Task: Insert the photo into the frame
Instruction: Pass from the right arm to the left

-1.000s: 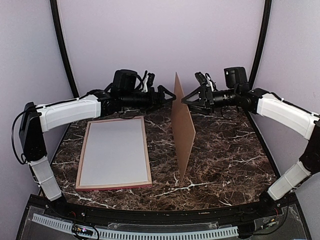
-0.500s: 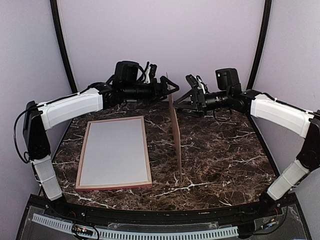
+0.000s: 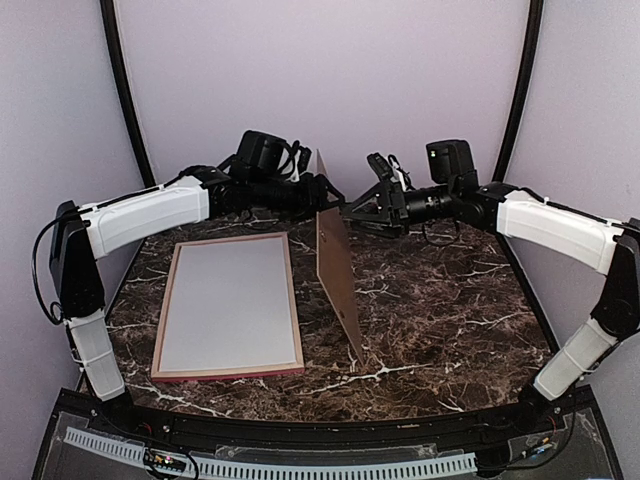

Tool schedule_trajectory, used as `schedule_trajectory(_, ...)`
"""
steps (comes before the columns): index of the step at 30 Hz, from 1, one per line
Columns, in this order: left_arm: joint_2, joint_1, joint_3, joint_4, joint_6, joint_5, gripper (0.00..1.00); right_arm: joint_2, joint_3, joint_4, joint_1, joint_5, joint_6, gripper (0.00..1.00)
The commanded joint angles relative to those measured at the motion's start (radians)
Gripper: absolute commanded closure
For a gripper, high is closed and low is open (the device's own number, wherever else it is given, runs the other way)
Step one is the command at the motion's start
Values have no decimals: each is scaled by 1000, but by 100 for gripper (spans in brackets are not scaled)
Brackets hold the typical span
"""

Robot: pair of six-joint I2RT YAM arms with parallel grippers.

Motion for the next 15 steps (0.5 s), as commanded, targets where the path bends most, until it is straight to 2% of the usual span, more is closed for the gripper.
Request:
schedule_trajectory(1, -32, 2, -14, -43, 26, -18, 43, 18, -39, 24, -4, 19, -25, 23)
schedule_trajectory(15, -70, 2, -144, -21, 18, -25, 64, 7, -129, -12, -57, 38, -72, 24)
